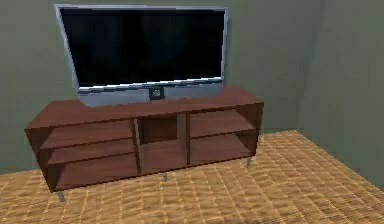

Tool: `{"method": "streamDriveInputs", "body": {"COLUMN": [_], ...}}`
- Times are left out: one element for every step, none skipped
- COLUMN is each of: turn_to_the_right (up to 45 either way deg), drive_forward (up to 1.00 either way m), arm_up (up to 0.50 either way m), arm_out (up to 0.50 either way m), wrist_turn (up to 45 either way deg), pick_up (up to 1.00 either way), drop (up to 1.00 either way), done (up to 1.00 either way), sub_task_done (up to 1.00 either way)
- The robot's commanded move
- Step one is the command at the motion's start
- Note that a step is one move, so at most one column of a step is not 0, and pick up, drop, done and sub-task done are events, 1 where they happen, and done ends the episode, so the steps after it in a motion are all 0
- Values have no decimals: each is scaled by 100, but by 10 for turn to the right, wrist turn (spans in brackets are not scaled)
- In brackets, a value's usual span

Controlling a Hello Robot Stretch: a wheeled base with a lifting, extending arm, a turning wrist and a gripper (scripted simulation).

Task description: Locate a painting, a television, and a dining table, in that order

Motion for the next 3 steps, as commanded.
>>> {"method": "streamDriveInputs", "body": {"turn_to_the_right": [450,450,330], "drive_forward": [0,0,0], "arm_up": [0,0,0], "arm_out": [0,0,0], "wrist_turn": [0,0,0], "pick_up": [0,0,0], "drop": [0,0,0], "done": [0,0,0], "sub_task_done": [0,0,0]}}
